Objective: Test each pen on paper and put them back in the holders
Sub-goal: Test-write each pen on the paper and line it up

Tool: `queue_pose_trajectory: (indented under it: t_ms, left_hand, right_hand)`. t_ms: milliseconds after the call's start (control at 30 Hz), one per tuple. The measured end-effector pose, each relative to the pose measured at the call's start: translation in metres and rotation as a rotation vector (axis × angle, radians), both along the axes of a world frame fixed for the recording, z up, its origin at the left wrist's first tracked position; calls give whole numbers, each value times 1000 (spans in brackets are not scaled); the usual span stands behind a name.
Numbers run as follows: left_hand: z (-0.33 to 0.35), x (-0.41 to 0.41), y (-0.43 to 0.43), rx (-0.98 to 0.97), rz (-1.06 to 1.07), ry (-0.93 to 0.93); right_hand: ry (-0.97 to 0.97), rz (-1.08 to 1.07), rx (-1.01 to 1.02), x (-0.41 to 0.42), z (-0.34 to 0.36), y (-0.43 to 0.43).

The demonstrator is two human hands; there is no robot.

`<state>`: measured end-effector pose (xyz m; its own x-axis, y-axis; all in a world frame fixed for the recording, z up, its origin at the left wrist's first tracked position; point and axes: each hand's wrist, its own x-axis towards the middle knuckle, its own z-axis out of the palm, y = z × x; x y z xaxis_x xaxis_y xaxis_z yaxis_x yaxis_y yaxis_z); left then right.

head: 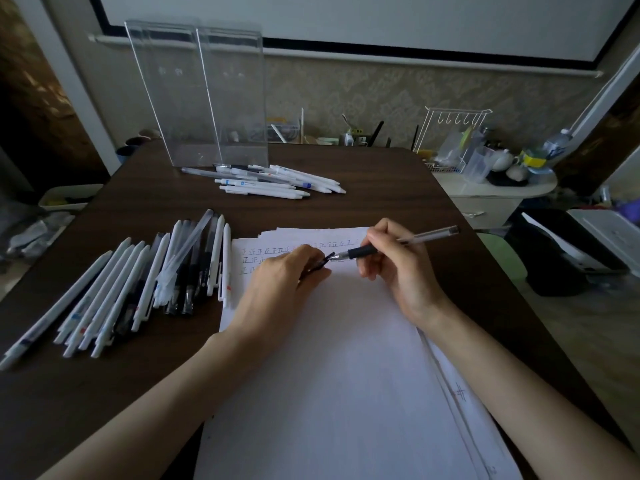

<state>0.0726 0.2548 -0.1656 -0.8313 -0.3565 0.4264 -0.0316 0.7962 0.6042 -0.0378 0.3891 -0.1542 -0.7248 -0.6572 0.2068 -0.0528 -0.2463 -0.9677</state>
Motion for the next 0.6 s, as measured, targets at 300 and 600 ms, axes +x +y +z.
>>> queue_pose_trajectory:
  t_ms: [300, 600]
  left_hand:
    - [-3, 1, -3, -23, -84, 27]
    - [-1, 5, -2, -277, -158, 113]
  right_hand:
    - [95, 56, 148, 6, 3, -1]
    - [115, 77, 195, 8, 11, 1]
